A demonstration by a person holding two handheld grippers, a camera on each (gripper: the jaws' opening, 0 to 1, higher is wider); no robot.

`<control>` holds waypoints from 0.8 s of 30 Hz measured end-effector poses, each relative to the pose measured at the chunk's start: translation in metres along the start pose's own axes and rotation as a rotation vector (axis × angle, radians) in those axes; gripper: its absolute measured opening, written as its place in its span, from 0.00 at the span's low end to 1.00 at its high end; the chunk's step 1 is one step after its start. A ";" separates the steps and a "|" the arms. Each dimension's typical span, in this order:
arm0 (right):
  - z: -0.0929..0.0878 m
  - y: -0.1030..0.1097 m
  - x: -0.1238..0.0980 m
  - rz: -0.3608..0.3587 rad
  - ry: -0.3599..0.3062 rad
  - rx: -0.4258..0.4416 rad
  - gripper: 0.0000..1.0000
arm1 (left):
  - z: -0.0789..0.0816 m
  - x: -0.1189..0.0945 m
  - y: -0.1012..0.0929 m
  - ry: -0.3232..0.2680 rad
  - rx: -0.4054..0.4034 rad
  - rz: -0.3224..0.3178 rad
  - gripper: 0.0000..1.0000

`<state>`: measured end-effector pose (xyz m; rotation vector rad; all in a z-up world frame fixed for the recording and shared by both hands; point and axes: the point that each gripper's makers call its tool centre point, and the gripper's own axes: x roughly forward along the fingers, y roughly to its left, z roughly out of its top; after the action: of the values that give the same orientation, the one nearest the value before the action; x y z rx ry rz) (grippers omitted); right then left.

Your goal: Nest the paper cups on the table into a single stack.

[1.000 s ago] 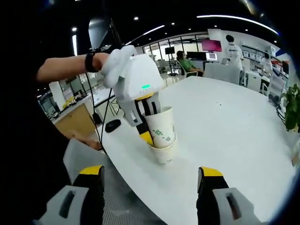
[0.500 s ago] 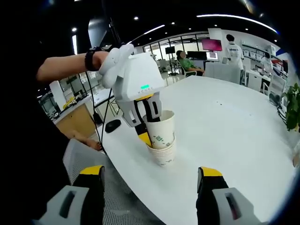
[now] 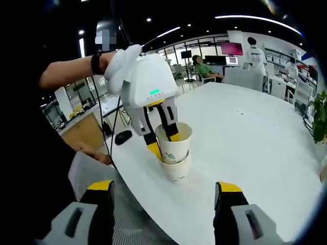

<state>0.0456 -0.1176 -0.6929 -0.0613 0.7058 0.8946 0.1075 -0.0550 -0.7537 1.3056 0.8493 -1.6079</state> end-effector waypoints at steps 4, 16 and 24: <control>-0.001 0.000 0.000 0.001 0.002 -0.001 0.81 | -0.001 -0.001 -0.001 0.003 0.003 0.007 0.17; -0.001 0.004 0.000 0.006 0.004 -0.009 0.80 | -0.003 -0.012 0.006 0.000 -0.002 0.042 0.18; -0.001 0.005 0.001 0.008 0.008 -0.012 0.80 | -0.005 -0.022 0.005 0.001 -0.003 0.057 0.18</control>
<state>0.0420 -0.1141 -0.6936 -0.0730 0.7087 0.9065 0.1162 -0.0478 -0.7334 1.3172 0.8075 -1.5608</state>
